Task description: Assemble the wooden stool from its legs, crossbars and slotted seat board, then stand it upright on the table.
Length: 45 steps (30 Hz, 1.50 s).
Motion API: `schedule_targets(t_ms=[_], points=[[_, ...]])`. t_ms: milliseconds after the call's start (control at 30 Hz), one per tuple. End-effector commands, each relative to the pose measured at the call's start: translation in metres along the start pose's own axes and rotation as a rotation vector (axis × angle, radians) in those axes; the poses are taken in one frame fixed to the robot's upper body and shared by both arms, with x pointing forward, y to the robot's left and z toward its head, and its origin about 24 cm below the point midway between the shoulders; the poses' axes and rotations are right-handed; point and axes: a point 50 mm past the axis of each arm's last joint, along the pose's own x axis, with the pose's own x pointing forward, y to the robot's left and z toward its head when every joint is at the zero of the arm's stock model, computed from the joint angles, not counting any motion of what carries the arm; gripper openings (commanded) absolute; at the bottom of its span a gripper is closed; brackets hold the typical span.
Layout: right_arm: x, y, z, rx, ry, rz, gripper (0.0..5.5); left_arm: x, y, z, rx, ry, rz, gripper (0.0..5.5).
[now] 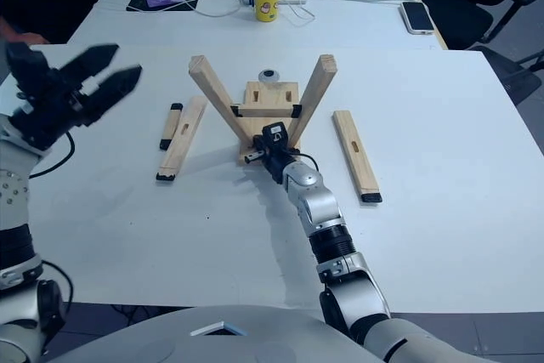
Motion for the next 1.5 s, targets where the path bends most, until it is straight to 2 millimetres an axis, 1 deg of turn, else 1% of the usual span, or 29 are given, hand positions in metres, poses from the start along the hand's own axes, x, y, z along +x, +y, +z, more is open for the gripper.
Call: schedule_targets(t_ms=[33, 100, 133, 167, 267, 400, 500, 600, 633, 667, 767, 833, 867, 900, 933, 967, 1000, 1033, 1067, 1100, 1133, 1167, 1200, 1267, 1333, 1400, 1467, 1500], points=[[-0.013, -0.008, -0.016, 0.028, -0.024, -0.030, 0.00, 0.023, -0.021, 0.004, -0.021, -0.078, -0.037, 2.76], [-0.015, -0.008, -0.004, 0.024, -0.110, -0.029, 0.00, 0.027, -0.022, 0.001, -0.024, -0.106, 0.002, 2.46], [-0.017, -0.008, -0.001, 0.026, -0.129, -0.028, 0.00, 0.028, -0.023, 0.000, -0.023, -0.115, 0.021, 2.31], [-0.019, -0.009, 0.001, 0.020, -0.134, -0.026, 0.00, 0.029, -0.023, 0.000, -0.027, -0.125, 0.035, 2.23], [-0.025, -0.008, 0.003, 0.011, -0.139, -0.019, 0.00, 0.031, -0.026, -0.001, -0.022, -0.127, 0.034, 1.73], [-0.042, -0.007, -0.007, 0.015, -0.078, -0.001, 0.00, 0.042, -0.034, 0.005, -0.026, -0.169, 0.045, 1.13], [-0.039, -0.007, -0.026, 0.004, 0.035, 0.005, 0.00, 0.057, -0.042, 0.009, -0.041, -0.208, 0.044, 0.69], [-0.036, -0.007, -0.039, -0.004, 0.118, -0.003, 0.00, 0.074, -0.046, 0.026, -0.054, -0.294, 0.031, 0.28], [-0.035, -0.007, -0.041, -0.007, 0.131, -0.001, 0.00, 0.080, -0.049, 0.035, -0.051, -0.329, 0.017, 0.08], [-0.035, -0.007, -0.044, -0.009, 0.148, 0.001, 0.00, 0.087, -0.052, 0.046, -0.048, -0.370, -0.006, 0.01], [-0.033, -0.005, -0.050, -0.010, 0.179, 0.007, 0.00, 0.100, -0.061, 0.079, -0.033, -0.478, -0.057, 0.01], [-0.032, -0.004, -0.051, -0.010, 0.184, 0.012, 0.00, 0.101, -0.063, 0.093, -0.029, -0.542, -0.067, 0.01], [-0.032, -0.004, -0.051, -0.009, 0.184, 0.011, 0.00, 0.102, -0.062, 0.094, -0.037, -0.557, -0.070, 0.01], [-0.032, -0.003, -0.052, -0.007, 0.186, 0.010, 0.00, 0.105, -0.061, 0.089, -0.045, -0.544, -0.065, 0.01], [-0.032, -0.002, -0.053, -0.007, 0.188, 0.011, 0.00, 0.111, -0.061, 0.074, -0.082, -0.478, -0.063, 0.01], [-0.031, -0.001, -0.053, -0.007, 0.191, 0.014, 0.00, 0.118, -0.061, 0.043, -0.121, -0.316, -0.046, 0.01], [-0.031, 0.000, -0.054, -0.011, 0.198, 0.019, 0.00, 0.119, -0.066, -0.009, -0.154, -0.021, -0.055, 0.01], [-0.031, 0.000, -0.054, -0.013, 0.204, 0.021, 0.00, 0.110, -0.070, -0.054, -0.173, 0.210, -0.032, 0.01], [-0.030, 0.001, -0.055, -0.015, 0.212, 0.023, 0.00, 0.093, -0.074, -0.092, -0.243, 0.396, -0.006, 0.01], [-0.029, 0.001, -0.055, -0.019, 0.220, 0.025, 0.00, 0.079, -0.076, -0.115, -0.242, 0.510, 0.020, 0.01], [-0.029, 0.002, -0.056, -0.020, 0.233, 0.025, 0.00, 0.071, -0.075, -0.126, -0.232, 0.555, 0.048, 0.01], [-0.029, 0.001, -0.058, -0.020, 0.246, 0.024, 0.00, 0.069, -0.075, -0.127, -0.224, 0.553, 0.057, 0.01], [-0.028, 0.001, -0.059, -0.019, 0.254, 0.022, 0.00, 0.073, -0.073, -0.121, -0.189, 0.524, 0.066, 0.01], [-0.029, -0.001, -0.062, -0.020, 0.270, 0.013, 0.00, 0.094, -0.066, -0.088, -0.131, 0.334, 0.075, 0.01], [-0.030, -0.002, -0.064, -0.017, 0.283, 0.007, 0.00, 0.112, -0.060, -0.047, -0.050, 0.129, 0.098, 0.01], [-0.030, -0.002, -0.066, -0.016, 0.290, 0.004, 0.00, 0.120, -0.057, -0.013, 0.008, -0.036, 0.116, 0.01], [-0.030, -0.003, -0.067, -0.015, 0.294, 0.000, 0.00, 0.121, -0.057, 0.021, 0.084, -0.193, 0.139, 0.01], [-0.030, -0.004, -0.067, -0.014, 0.296, -0.003, 0.00, 0.119, -0.058, 0.044, 0.143, -0.298, 0.151, 0.01]])
